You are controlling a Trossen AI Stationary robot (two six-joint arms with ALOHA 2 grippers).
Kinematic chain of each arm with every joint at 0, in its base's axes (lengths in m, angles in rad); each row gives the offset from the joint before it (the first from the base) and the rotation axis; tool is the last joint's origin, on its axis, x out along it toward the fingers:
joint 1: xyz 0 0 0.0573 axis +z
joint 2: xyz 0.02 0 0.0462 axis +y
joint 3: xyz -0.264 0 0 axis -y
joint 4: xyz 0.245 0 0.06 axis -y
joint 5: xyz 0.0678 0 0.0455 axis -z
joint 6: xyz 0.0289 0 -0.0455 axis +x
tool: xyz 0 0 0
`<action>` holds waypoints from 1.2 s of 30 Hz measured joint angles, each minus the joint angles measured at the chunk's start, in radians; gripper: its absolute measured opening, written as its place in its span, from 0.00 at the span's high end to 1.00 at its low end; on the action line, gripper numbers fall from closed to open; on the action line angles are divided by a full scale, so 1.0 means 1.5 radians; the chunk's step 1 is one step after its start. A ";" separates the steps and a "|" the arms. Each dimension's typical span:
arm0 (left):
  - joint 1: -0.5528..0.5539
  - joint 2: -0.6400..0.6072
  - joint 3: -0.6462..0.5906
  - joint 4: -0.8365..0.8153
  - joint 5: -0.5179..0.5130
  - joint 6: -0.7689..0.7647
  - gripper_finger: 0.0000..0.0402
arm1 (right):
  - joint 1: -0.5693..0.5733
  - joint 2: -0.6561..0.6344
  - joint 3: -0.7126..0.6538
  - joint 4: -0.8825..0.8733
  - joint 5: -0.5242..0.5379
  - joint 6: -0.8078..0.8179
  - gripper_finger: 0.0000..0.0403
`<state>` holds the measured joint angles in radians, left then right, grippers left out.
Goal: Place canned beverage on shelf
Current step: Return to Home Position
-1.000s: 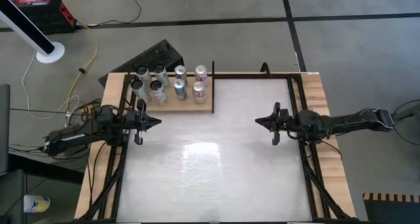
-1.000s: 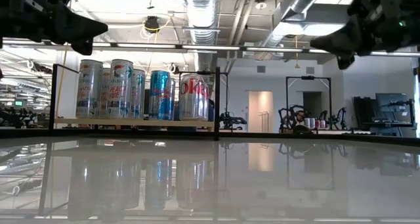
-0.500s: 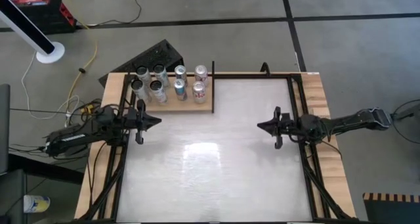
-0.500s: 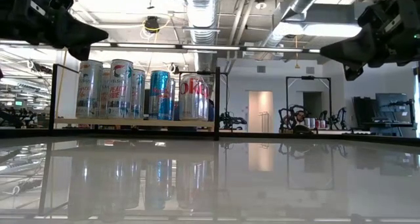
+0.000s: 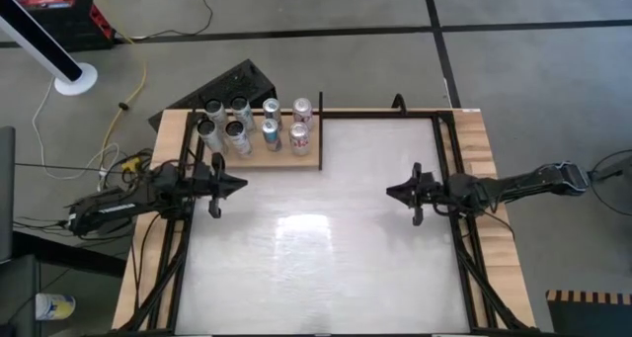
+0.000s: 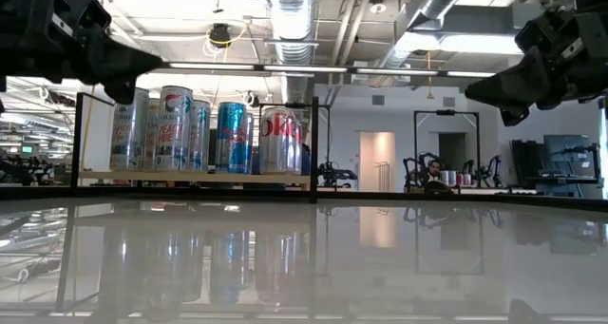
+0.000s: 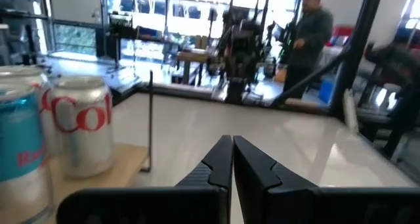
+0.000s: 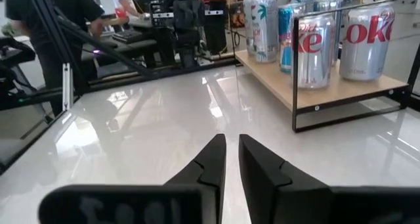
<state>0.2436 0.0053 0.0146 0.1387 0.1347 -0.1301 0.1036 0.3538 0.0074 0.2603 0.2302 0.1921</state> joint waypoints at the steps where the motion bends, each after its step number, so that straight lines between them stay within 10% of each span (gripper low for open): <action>1: 0.000 -0.001 0.001 -0.009 -0.003 0.009 1.00 | 0.000 0.000 0.000 -0.003 0.000 0.000 0.83; 36: 0.000 0.010 -0.001 -0.070 -0.031 0.044 1.00 | 0.000 0.000 -0.002 -0.092 0.000 0.000 0.82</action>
<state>0.2436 0.0196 0.0130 0.0338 0.0887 -0.0643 0.1038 0.3538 0.0051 0.1223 0.2296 0.1926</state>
